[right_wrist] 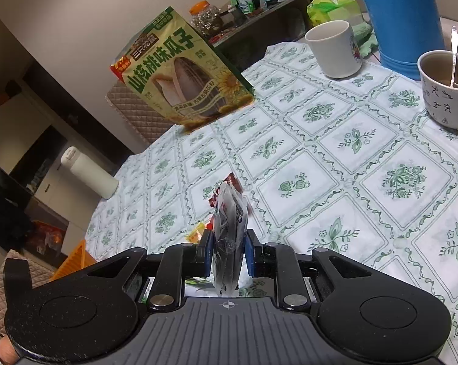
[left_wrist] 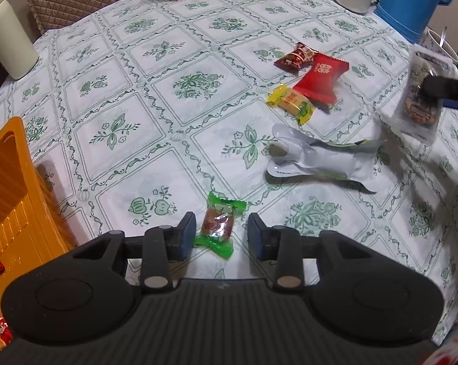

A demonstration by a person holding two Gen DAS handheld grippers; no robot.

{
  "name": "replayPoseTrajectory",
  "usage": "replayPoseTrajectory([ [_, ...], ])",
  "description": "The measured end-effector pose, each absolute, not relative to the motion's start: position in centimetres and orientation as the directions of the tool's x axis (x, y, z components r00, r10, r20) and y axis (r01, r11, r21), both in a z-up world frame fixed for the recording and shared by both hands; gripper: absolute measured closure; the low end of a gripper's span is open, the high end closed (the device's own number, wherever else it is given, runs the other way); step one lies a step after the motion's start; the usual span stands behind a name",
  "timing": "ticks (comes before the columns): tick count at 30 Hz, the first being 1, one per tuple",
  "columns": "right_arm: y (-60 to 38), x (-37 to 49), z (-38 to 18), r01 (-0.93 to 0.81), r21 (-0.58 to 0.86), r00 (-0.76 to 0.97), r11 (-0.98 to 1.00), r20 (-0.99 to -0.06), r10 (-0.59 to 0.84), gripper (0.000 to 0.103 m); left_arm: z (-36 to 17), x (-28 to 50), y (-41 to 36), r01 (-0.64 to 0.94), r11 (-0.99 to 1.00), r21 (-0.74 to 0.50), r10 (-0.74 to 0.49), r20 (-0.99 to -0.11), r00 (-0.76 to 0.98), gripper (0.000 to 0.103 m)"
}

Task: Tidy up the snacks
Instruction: 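Grasp the green-wrapped candy with the left tool, then carry the green candy with the left tool while the right tool carries the clear packet over the tray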

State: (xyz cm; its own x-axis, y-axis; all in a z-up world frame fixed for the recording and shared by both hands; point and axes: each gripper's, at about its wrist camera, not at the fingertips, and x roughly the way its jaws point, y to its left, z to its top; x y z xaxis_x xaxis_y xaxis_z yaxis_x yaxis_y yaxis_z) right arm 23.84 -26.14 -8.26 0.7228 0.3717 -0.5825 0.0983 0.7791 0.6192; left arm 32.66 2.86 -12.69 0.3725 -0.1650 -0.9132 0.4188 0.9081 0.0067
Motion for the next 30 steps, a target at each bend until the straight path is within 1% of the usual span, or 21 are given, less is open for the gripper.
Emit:
replayPoseTrajectory([
  [4, -26.1, 23.8, -8.3, 0.100, 0.607, 0.713, 0.789, -0.597, 0.368, 0.081, -12.6, 32.6, 2.8, 0.407, 0.913, 0.009, -0.160, -0.910, 0.381, 0.083],
  [17, -26.4, 23.1, -7.9, 0.088, 0.599, 0.714, 0.795, -0.595, 0.369, 0.081, -12.2, 32.0, 2.3, 0.392, 0.919, 0.040, -0.141, -0.896, 0.421, 0.084],
  [30, -26.4, 22.5, -7.0, 0.064, 0.603, 0.721, 0.795, -0.579, 0.381, 0.081, -8.0, 29.3, 2.5, 0.369, 0.929, -0.013, -0.211, -0.838, 0.502, 0.084],
])
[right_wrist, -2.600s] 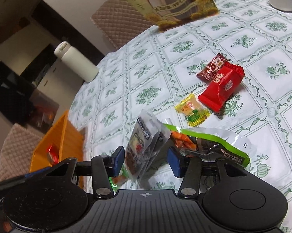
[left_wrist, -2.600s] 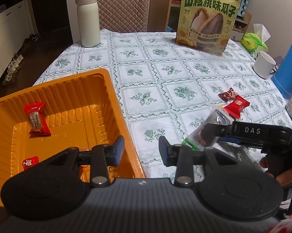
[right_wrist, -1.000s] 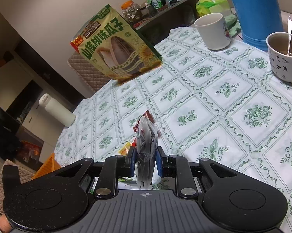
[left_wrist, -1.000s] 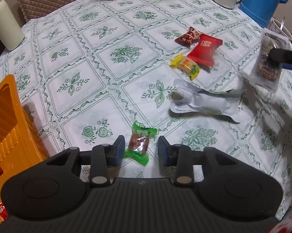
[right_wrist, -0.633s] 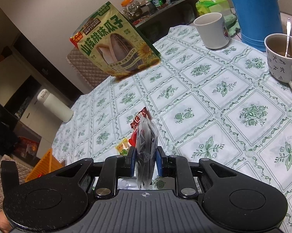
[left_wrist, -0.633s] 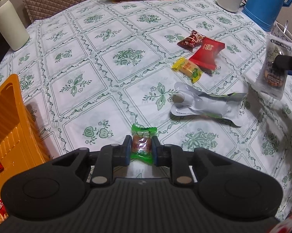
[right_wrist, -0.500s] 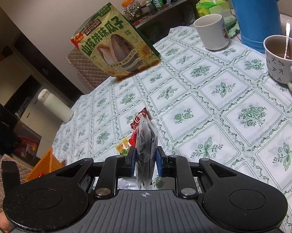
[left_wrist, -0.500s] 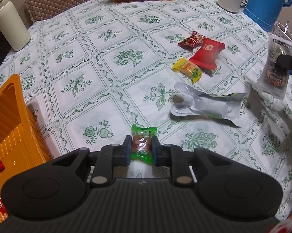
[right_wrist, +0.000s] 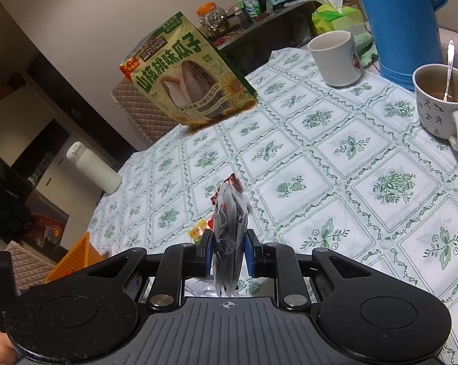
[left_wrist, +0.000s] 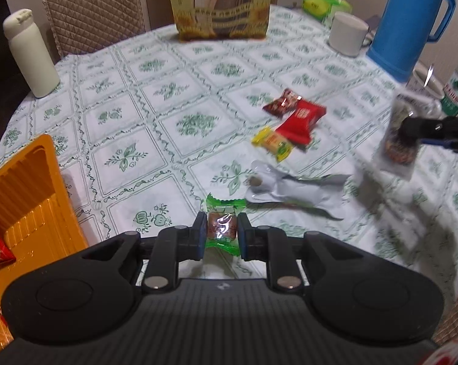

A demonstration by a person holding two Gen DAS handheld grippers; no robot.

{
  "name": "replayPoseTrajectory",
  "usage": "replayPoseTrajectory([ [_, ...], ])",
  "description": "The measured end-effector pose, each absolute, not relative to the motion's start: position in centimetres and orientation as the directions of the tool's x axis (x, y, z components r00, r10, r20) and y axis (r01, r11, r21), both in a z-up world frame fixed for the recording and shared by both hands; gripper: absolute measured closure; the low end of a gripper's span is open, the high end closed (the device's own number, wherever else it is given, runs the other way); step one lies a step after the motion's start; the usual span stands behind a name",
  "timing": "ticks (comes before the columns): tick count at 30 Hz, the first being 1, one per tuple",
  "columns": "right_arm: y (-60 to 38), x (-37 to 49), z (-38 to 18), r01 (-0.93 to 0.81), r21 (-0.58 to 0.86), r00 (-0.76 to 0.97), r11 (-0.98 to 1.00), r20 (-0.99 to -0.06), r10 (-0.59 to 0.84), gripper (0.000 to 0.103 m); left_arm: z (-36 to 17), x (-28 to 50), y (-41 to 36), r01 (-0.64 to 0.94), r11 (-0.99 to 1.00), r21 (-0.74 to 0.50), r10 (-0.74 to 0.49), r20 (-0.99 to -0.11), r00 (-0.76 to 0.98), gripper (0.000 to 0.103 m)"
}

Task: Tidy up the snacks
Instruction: 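Carry the green candy with the left tool while the right tool carries the clear packet over the tray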

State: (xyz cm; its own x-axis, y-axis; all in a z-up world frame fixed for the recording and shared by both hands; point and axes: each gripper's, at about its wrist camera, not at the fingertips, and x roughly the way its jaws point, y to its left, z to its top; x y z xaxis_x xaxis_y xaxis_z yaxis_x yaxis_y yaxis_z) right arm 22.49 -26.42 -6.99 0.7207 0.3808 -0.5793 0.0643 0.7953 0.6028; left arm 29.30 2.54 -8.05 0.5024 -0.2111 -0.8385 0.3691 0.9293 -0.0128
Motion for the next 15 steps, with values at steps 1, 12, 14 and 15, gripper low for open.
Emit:
replayPoseTrajectory([
  [1, -26.3, 22.5, -6.9, 0.062, 0.602, 0.719, 0.796, -0.580, 0.383, 0.081, -7.6, 28.9, 2.6, 0.365, 0.931, -0.019, -0.217, -0.833, 0.510, 0.085],
  [12, -24.6, 22.1, -5.8, 0.002, 0.597, 0.684, 0.802, -0.586, 0.434, 0.081, -3.9, 24.6, 6.8, 0.248, 0.967, -0.066, -0.204, -0.785, 0.586, 0.085],
  [14, -24.1, 22.0, -5.6, -0.013, 0.598, 0.673, 0.801, -0.587, 0.449, 0.081, -3.4, 23.9, 7.9, 0.217, 0.974, -0.067, -0.187, -0.778, 0.599, 0.085],
  [15, -23.9, 22.0, -5.5, -0.021, 0.599, 0.668, 0.800, -0.587, 0.457, 0.081, -3.1, 23.5, 8.5, 0.202, 0.977, -0.067, -0.178, -0.776, 0.605, 0.085],
])
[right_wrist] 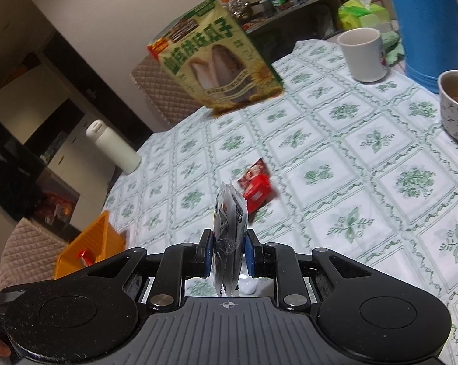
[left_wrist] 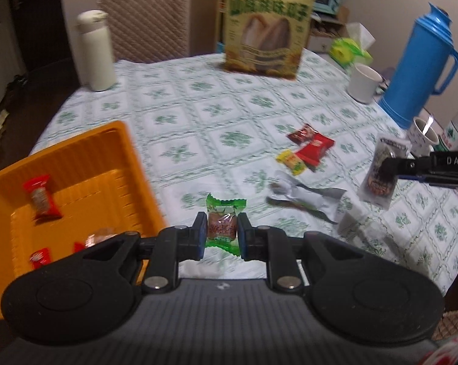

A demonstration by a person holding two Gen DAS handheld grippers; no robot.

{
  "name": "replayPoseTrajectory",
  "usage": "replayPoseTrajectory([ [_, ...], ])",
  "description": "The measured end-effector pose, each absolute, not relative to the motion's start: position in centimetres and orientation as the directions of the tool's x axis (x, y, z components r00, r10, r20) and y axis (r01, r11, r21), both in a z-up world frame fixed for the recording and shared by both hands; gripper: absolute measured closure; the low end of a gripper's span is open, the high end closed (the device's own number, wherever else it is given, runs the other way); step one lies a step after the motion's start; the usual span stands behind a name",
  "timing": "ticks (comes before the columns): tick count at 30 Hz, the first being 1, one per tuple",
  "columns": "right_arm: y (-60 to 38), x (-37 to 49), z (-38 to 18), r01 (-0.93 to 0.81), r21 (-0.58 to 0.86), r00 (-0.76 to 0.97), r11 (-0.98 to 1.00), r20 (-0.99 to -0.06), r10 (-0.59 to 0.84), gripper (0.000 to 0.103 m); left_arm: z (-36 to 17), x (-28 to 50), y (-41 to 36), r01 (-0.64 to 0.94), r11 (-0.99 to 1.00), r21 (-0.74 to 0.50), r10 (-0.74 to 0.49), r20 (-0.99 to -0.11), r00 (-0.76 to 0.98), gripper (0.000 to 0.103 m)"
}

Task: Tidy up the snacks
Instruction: 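Carry the green candy with the left tool while the right tool carries the clear packet over the tray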

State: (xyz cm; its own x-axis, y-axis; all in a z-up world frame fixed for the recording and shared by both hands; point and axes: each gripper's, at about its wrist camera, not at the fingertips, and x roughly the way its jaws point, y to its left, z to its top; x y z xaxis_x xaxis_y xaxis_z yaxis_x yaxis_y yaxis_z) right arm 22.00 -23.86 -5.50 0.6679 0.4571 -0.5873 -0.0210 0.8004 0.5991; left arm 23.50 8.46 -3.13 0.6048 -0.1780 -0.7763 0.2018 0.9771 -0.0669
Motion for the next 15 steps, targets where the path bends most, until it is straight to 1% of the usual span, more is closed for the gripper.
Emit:
replayPoseTrajectory([
  [15, -15.4, 21.9, -3.8, -0.226, 0.623, 0.528, 0.748, -0.567, 0.632, 0.081, -2.0, 19.4, 17.0, -0.035, 0.999, -0.036, -0.005, -0.769, 0.639, 0.084],
])
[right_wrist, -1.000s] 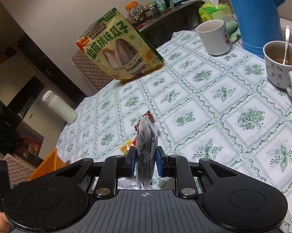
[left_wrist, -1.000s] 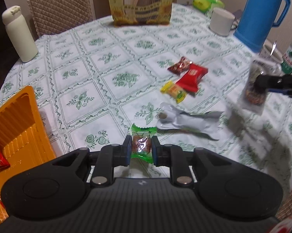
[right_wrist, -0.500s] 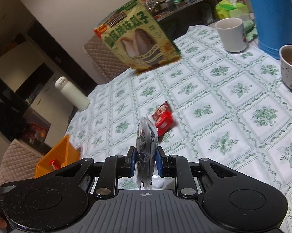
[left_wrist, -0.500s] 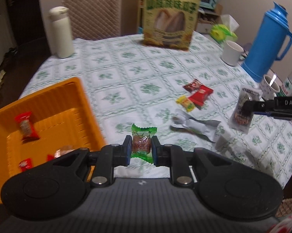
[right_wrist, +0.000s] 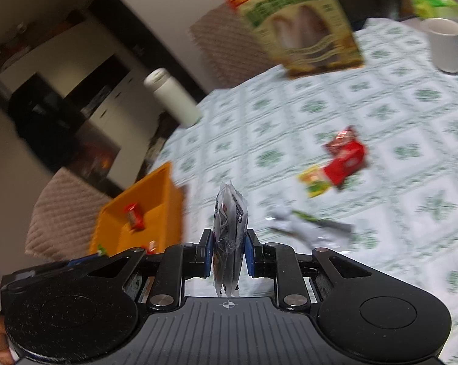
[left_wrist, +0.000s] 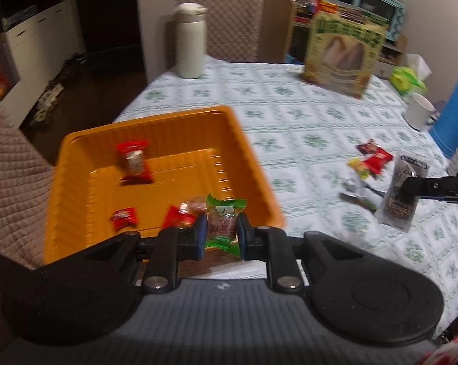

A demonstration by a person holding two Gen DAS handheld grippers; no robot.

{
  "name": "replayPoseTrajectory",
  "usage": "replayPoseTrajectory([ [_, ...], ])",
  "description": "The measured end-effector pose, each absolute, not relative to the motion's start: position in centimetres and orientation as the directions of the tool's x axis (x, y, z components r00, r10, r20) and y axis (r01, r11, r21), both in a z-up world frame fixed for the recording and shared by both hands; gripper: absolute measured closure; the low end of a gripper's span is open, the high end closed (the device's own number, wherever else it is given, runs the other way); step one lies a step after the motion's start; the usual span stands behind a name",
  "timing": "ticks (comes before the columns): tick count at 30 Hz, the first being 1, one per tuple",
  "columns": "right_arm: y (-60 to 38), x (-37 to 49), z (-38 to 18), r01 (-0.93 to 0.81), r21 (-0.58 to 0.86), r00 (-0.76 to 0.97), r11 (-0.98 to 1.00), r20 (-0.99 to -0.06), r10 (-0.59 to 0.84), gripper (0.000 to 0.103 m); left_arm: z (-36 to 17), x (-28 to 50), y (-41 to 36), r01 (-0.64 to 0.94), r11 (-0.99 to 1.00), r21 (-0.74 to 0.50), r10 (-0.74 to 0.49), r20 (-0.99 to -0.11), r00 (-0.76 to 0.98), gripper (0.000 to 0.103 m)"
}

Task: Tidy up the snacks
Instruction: 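Carry the green candy with the left tool while the right tool carries the clear packet over the tray, then open the left tool over the tray while the right tool releases the clear packet there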

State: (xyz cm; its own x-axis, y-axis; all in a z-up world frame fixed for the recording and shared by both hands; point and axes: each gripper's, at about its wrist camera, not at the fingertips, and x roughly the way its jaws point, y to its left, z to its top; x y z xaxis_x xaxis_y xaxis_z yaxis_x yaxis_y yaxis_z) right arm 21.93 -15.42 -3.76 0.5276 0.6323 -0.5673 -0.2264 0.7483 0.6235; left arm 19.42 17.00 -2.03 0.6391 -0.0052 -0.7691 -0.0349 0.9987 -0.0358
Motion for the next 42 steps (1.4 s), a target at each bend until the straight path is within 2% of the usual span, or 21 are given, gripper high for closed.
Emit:
replayPoseTrajectory([
  [10, -8.2, 23.3, -2.2, -0.374, 0.604, 0.464, 0.704, -0.536, 0.706, 0.081, -2.1, 19.2, 22.5, -0.170, 0.985, -0.016, 0.098, -0.761, 0.641, 0.084],
  [18, -2.9, 26.0, -1.6, -0.429, 0.597, 0.423, 0.677, -0.530, 0.735, 0.081, -2.3, 20.8, 24.4, -0.192, 0.981, -0.041, 0.095, -0.759, 0.645, 0.084],
  [28, 2.6, 29.6, -3.4, -0.427, 0.584, 0.379, 0.690, -0.577, 0.723, 0.081, -4.0, 23.8, 25.6, -0.177, 0.983, -0.053, 0.072, -0.776, 0.627, 0.084],
  [37, 6.4, 31.7, -4.9, -0.424, 0.499, 0.351, 0.756, -0.678, 0.645, 0.081, -5.3, 25.2, 26.5, -0.177, 0.982, -0.062, 0.059, -0.793, 0.606, 0.084],
  [42, 7.0, 32.2, -5.3, -0.402, 0.484, 0.368, 0.777, -0.691, 0.622, 0.081, -5.7, 25.5, 26.5, -0.169, 0.983, -0.076, 0.041, -0.799, 0.600, 0.084],
])
